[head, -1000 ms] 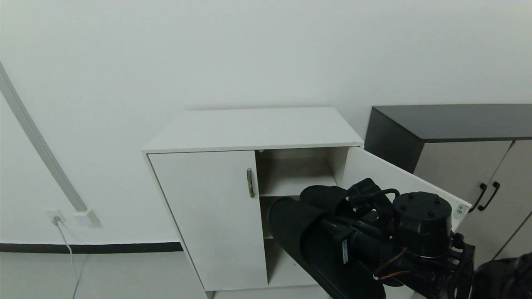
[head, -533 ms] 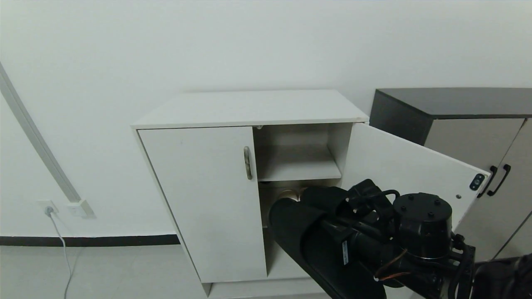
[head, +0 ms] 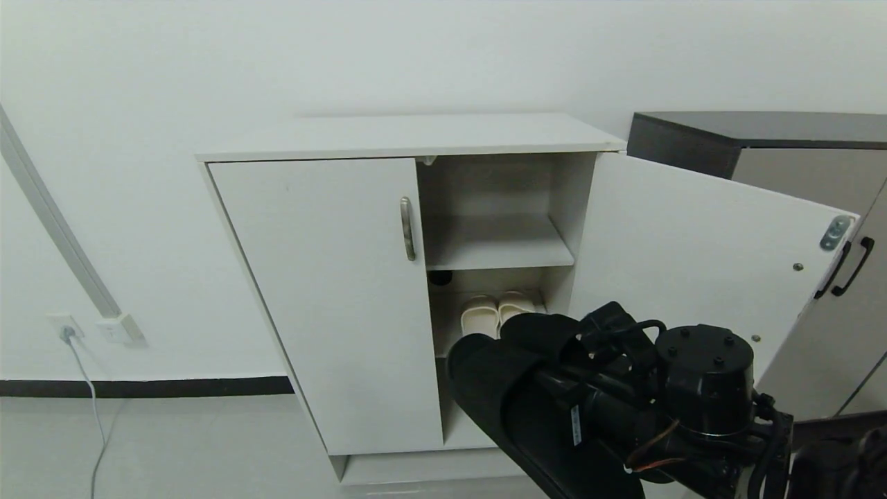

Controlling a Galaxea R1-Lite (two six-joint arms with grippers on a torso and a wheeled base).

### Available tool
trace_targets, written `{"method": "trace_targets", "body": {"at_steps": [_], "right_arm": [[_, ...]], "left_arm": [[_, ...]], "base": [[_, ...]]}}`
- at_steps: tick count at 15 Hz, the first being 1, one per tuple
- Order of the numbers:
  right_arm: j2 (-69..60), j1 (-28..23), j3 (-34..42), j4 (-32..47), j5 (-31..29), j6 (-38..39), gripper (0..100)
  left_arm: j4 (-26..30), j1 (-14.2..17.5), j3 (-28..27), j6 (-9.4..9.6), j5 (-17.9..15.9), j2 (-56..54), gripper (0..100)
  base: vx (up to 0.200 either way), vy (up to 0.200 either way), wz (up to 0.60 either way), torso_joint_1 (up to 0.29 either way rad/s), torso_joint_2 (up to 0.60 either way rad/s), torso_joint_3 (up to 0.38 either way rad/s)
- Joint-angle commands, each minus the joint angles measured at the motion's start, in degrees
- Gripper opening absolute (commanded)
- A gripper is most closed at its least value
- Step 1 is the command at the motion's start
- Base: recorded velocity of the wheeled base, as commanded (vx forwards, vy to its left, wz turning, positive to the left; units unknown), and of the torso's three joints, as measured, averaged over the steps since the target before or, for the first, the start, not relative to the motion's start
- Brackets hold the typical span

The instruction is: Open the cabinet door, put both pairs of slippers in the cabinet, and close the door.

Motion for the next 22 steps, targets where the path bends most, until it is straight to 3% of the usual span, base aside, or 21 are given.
{"method": "trace_targets", "body": {"at_steps": [1,11,13,15,17,19,20,22], "right_arm": [[0.06,0.04,0.02,0.0,-0.01,-0.01,0],[0.59,0.04,0.28,-1.32,-0.01,-0.71,0],[2.52,0.04,0.54,-3.17,-0.1,-0.98,0],[7.1,0.21,1.07,-11.25,-0.98,-3.17,0],[10.44,3.02,-3.68,-11.96,-9.24,-2.91,0],[13.16,5.57,-11.32,-5.19,-19.79,-0.1,0],[14.57,7.33,-17.56,2.28,-26.82,2.54,0],[16.15,7.86,-27.23,12.3,-34.56,4.74,0]], "left_arm": [[-0.01,0.01,0.01,-0.01,0.01,0.07,0],[-0.01,0.01,0.01,-0.01,0.01,0.07,0],[-0.01,0.01,0.01,-0.01,0.01,0.07,0],[-0.01,0.01,0.01,-0.01,0.01,0.07,0],[-0.01,0.01,0.01,-0.01,0.01,0.07,0],[-0.01,0.01,0.01,-0.01,0.01,0.07,0],[-0.01,0.01,0.01,-0.01,0.01,0.07,0],[-0.01,0.01,0.01,-0.01,0.01,0.07,0]], "base": [[0.0,0.0,0.0,-0.046,0.44,0.393],[0.0,0.0,0.0,-0.001,0.05,0.046],[0.0,0.0,0.0,-0.015,0.13,0.142],[0.0,0.0,0.0,-0.004,0.04,0.033],[0.0,0.0,0.0,0.0,0.0,0.0],[0.0,0.0,0.0,0.0,0.0,0.0],[0.0,0.0,0.0,0.0,0.0,0.0],[0.0,0.0,0.0,0.0,0.0,0.0]]}}
